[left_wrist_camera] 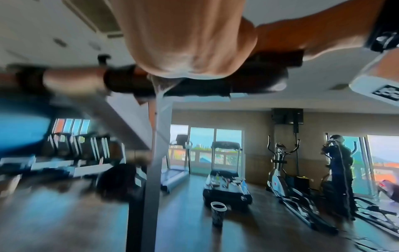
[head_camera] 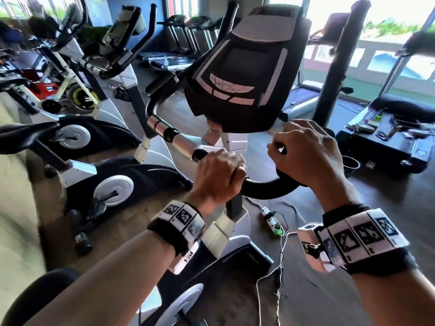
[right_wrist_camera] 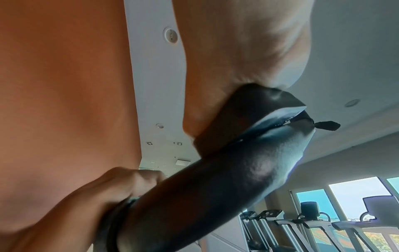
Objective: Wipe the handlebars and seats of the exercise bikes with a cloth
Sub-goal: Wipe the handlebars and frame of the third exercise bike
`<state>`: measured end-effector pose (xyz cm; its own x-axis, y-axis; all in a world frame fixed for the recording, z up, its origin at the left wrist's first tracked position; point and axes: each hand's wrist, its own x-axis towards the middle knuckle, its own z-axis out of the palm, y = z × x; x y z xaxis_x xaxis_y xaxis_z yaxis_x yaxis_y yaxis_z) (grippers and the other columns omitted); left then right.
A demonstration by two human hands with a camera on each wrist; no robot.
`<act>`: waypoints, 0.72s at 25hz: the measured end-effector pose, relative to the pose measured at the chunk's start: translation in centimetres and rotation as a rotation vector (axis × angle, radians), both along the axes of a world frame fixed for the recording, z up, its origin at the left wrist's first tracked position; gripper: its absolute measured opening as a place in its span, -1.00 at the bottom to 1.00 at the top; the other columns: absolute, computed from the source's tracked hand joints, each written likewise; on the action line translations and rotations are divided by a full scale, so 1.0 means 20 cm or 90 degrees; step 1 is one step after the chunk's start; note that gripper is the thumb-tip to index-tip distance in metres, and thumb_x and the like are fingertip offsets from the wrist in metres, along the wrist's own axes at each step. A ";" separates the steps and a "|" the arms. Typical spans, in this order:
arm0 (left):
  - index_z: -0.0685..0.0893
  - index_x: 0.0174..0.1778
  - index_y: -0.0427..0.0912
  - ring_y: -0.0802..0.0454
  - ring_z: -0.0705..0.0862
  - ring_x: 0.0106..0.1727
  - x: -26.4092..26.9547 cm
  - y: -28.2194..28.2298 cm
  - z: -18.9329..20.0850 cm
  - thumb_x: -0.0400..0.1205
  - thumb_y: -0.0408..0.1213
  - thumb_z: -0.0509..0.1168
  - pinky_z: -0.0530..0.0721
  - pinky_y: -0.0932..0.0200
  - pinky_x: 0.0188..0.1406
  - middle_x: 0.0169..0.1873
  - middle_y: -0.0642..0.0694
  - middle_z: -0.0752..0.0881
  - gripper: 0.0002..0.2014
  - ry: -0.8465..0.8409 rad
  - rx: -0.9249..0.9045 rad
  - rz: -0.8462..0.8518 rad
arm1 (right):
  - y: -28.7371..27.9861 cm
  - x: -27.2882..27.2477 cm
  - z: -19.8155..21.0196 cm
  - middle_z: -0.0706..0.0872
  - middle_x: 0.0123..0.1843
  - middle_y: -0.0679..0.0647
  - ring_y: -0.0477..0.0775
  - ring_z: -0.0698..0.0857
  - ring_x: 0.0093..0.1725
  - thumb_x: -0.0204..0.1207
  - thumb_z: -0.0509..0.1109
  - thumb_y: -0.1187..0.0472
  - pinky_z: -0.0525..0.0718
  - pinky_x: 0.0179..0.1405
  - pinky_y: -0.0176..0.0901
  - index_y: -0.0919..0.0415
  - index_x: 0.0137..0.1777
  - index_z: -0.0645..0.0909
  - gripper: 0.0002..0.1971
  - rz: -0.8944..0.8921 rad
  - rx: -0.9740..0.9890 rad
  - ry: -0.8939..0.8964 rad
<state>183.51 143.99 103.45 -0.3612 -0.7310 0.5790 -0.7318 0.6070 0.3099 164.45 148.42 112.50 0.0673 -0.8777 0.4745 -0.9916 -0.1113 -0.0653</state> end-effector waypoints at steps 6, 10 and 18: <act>0.77 -0.14 -0.03 -0.11 0.74 -0.10 0.11 -0.12 0.03 0.60 -0.02 0.07 0.69 -0.06 0.04 -0.19 -0.03 0.80 -0.65 0.011 0.018 -0.056 | 0.02 0.03 -0.02 0.74 0.08 0.02 0.11 0.52 0.35 0.68 0.33 -0.06 0.29 0.40 -0.13 0.08 -0.04 0.85 -0.69 0.005 -0.030 0.020; 0.73 -0.19 -0.06 -0.08 0.69 -0.12 0.17 -0.14 -0.01 0.61 -0.10 0.09 0.63 0.03 -0.10 -0.21 -0.05 0.79 -0.69 0.068 -0.027 -0.023 | 0.02 0.02 -0.07 0.73 0.01 0.04 0.13 0.53 0.30 0.66 0.37 -0.02 0.34 0.40 -0.11 0.14 -0.11 0.85 -0.69 0.018 -0.078 0.031; 0.73 -0.29 -0.09 -0.20 0.72 -0.11 0.18 -0.25 0.11 0.57 -0.05 0.06 0.66 -0.03 0.02 -0.23 -0.14 0.78 -0.64 0.044 0.103 0.017 | 0.00 0.02 -0.09 0.71 0.00 -0.01 0.16 0.56 0.32 0.68 0.30 -0.05 0.42 0.43 -0.07 0.11 -0.13 0.83 -0.65 0.002 -0.084 0.044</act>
